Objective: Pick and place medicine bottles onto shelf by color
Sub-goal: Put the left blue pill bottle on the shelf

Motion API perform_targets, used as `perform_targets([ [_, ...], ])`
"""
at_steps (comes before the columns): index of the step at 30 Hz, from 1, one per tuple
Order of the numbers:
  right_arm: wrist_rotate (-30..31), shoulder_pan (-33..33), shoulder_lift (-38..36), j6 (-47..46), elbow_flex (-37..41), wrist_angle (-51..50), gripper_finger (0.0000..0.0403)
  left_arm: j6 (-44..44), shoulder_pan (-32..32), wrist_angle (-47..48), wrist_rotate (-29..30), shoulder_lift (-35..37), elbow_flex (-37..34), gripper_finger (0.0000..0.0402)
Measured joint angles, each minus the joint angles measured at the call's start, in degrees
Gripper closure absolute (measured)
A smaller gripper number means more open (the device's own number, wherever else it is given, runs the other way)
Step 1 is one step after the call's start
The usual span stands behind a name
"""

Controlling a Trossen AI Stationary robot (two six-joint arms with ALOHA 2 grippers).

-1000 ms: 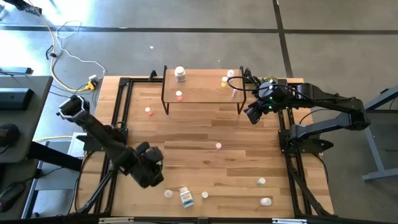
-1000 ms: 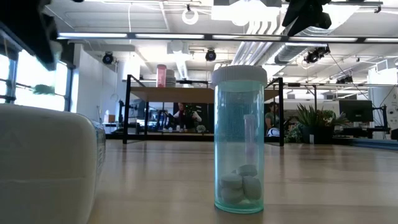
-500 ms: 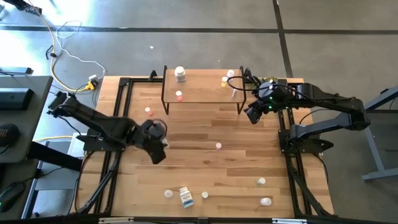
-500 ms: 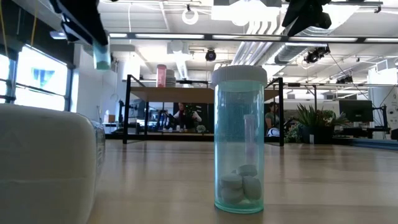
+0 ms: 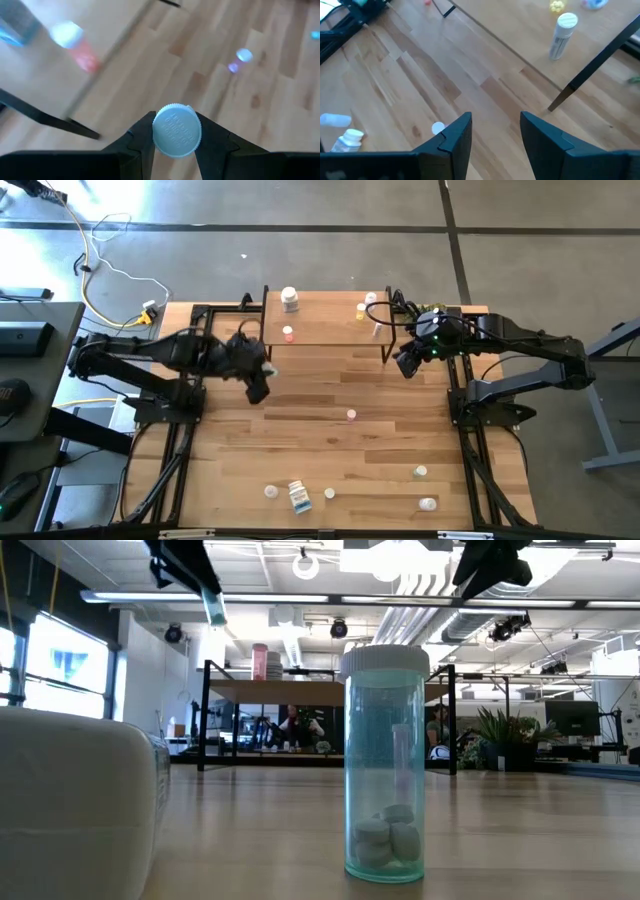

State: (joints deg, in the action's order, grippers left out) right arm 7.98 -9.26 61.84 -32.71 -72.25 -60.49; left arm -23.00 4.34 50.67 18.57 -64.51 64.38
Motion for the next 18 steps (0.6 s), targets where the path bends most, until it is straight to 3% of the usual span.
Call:
perform_targets([
  [9, 1.0, 0.0, 0.0, 3.3, 0.0, 0.0, 0.0245, 8.5, 11.8, 0.5, 0.0, 0.0, 5.0, 0.0298],
  [18, 1.0, -0.1, 0.0, 7.1, 0.0, 0.9, 0.0245, 9.2, 23.1, 0.5, 0.0, -0.1, 9.8, 0.0298],
])
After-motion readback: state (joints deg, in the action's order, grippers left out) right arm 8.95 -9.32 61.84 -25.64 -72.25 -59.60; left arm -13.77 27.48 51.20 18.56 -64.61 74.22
